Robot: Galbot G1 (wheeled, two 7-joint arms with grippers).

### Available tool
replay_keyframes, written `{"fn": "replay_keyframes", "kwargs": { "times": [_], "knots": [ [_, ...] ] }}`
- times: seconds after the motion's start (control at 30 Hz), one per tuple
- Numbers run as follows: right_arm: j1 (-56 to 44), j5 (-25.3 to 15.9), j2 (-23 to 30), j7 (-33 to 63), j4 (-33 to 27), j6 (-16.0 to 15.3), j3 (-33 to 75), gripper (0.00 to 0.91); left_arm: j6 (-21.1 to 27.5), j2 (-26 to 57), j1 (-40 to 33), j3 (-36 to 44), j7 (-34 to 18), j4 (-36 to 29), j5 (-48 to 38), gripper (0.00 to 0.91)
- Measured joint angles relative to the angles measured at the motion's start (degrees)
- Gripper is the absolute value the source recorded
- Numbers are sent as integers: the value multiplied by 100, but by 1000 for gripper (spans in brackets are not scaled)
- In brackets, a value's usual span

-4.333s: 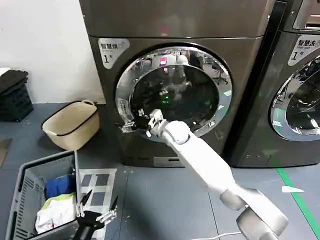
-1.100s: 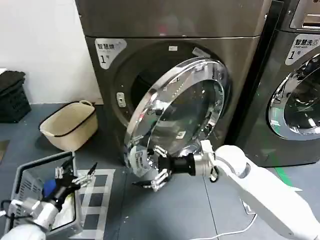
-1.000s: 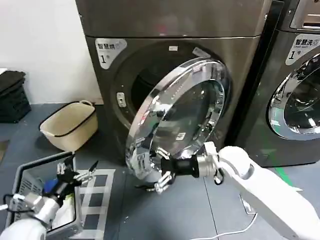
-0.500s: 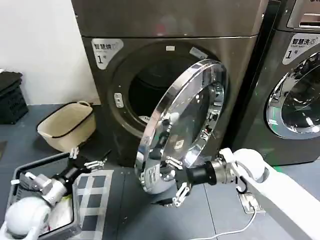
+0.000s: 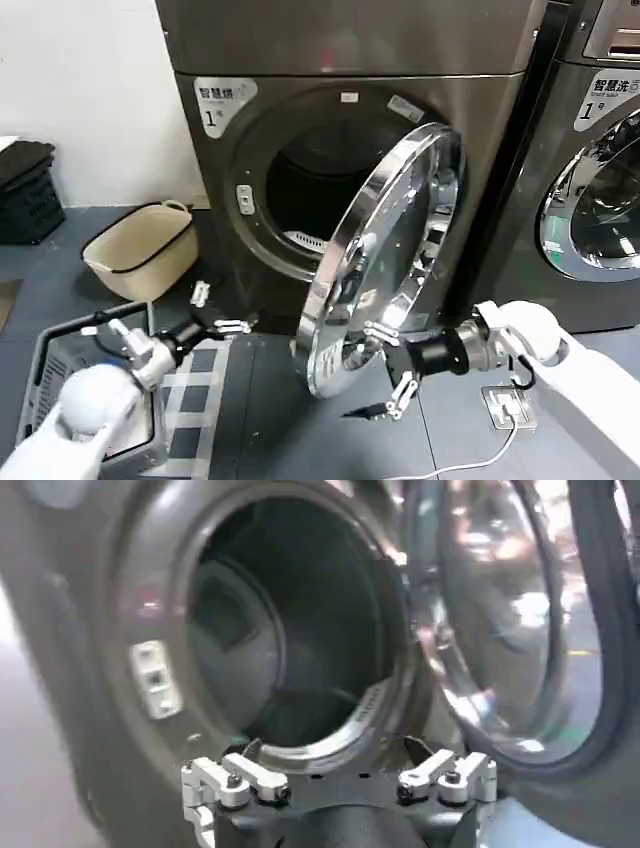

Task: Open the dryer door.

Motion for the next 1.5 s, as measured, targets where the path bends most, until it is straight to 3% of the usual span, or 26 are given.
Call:
{"fn": "replay_keyframes", "kwargs": {
  "times": [0.4, 0.83, 1.17, 1.5],
  "knots": [
    [-888, -41, -383, -403, -398, 367, 1092, 907, -113, -3, -966, 1115, 129, 307, -27, 907],
    [-3417, 240, -381, -261, -316, 874, 3952, 907, -303, -261, -1685, 1912, 159, 582, 56, 907],
    [-5575, 361, 265, 172, -218, 1588, 6258, 907, -379, -524, -1910, 2250, 154, 702, 99, 907],
    [-6911, 376, 1244, 729, -516, 2452, 7921, 907, -430, -851, -2059, 2481, 119, 862, 112, 907]
  ]
}}
